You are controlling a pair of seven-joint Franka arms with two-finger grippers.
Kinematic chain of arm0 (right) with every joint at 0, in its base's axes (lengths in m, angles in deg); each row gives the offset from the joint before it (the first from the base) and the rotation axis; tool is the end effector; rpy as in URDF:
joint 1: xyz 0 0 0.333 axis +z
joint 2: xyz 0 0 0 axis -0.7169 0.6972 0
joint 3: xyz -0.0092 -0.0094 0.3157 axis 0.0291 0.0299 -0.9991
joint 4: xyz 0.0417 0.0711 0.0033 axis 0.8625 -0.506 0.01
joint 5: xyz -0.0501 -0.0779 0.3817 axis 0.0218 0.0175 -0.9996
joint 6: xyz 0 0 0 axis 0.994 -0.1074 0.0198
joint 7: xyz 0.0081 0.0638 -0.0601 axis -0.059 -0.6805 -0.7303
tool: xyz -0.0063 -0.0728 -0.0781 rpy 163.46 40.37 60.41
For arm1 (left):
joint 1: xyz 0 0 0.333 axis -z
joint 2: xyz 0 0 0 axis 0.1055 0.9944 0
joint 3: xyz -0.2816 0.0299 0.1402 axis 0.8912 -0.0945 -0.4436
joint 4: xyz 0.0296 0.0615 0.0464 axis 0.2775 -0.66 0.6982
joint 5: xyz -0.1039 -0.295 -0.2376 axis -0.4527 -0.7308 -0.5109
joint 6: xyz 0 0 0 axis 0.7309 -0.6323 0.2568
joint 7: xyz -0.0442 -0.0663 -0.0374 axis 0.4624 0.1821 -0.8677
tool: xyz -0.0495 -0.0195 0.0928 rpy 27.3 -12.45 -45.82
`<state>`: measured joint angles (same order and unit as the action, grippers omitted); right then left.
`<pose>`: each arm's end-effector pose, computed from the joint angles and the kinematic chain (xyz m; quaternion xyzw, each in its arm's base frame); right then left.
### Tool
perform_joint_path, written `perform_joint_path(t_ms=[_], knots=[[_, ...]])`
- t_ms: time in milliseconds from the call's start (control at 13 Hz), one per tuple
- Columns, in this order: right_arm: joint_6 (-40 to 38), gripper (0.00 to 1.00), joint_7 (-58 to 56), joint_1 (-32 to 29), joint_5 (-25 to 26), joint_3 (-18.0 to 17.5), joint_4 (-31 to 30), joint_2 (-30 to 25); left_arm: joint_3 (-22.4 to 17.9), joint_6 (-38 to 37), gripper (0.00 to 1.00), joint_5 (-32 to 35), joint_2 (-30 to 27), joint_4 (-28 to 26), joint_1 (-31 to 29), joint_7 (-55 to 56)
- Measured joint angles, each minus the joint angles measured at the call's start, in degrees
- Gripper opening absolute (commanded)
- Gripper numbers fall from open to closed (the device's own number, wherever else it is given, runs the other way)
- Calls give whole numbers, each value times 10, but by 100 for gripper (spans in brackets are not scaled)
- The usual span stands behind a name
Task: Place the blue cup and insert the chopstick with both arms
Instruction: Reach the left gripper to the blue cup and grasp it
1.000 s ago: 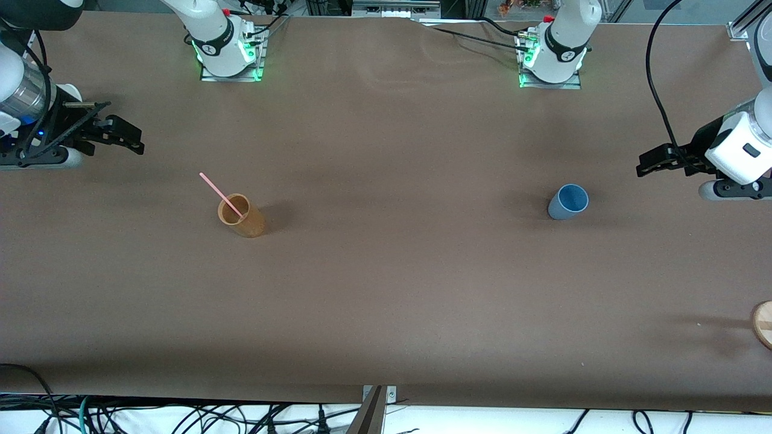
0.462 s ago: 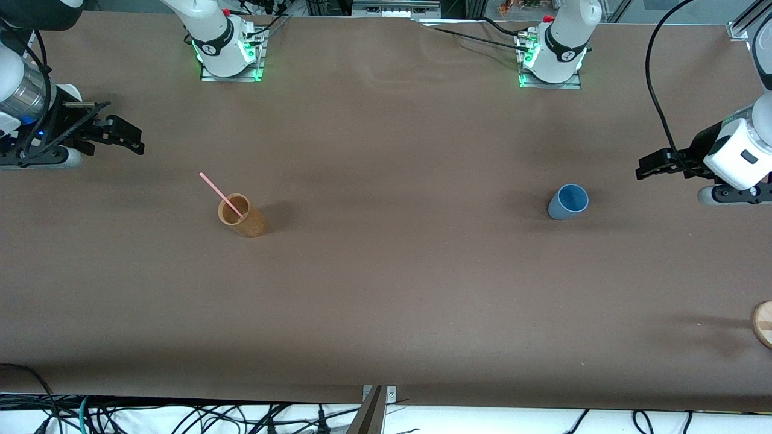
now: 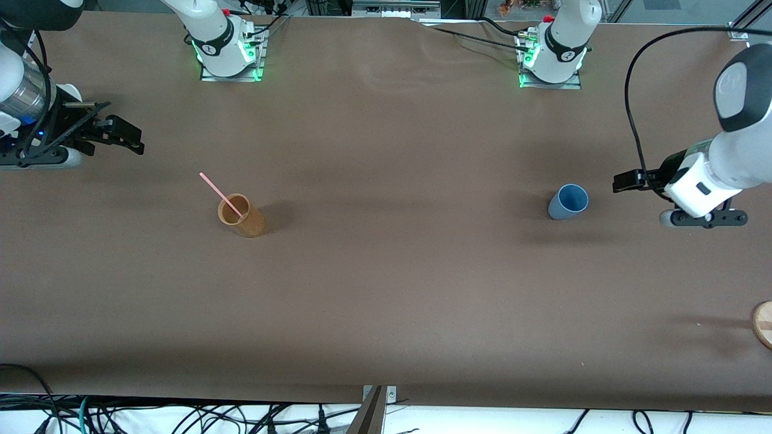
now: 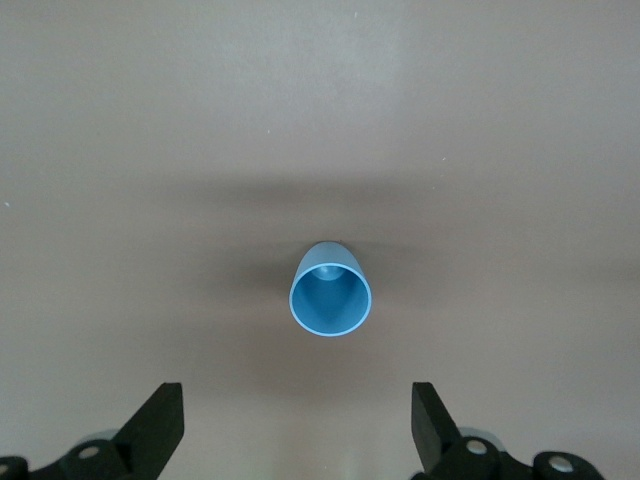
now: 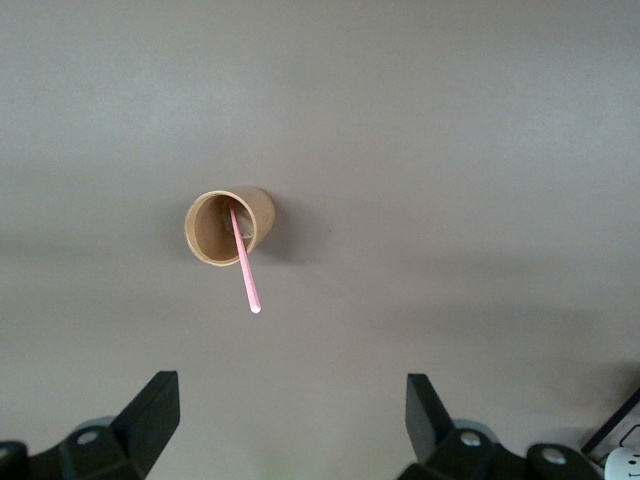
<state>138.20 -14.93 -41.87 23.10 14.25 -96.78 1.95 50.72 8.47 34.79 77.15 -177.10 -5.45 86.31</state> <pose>0.5522 0.0357 0.5719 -0.9995 -0.0127 0.0281 0.0086 0.6048 -0.0058 0.4641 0.9922 0.0166 -0.1229 0.0154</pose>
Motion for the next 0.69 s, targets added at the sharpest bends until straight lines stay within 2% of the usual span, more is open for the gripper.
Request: perform_joint_path(t_ms=[154,385,538,692], knots=[[0,100,0,0,0,0,0,0,-2,7,100,1,28,0,-7,-24],[0,100,0,0,0,0,0,0,-4,57,100,1,51,-20,-30,-66],[0,100,0,0,0,0,0,0,-4,129,100,1,41,-78,-33,-72],[0,100,0,0,0,0,0,0,-2,218,100,1,20,-162,-32,-75]])
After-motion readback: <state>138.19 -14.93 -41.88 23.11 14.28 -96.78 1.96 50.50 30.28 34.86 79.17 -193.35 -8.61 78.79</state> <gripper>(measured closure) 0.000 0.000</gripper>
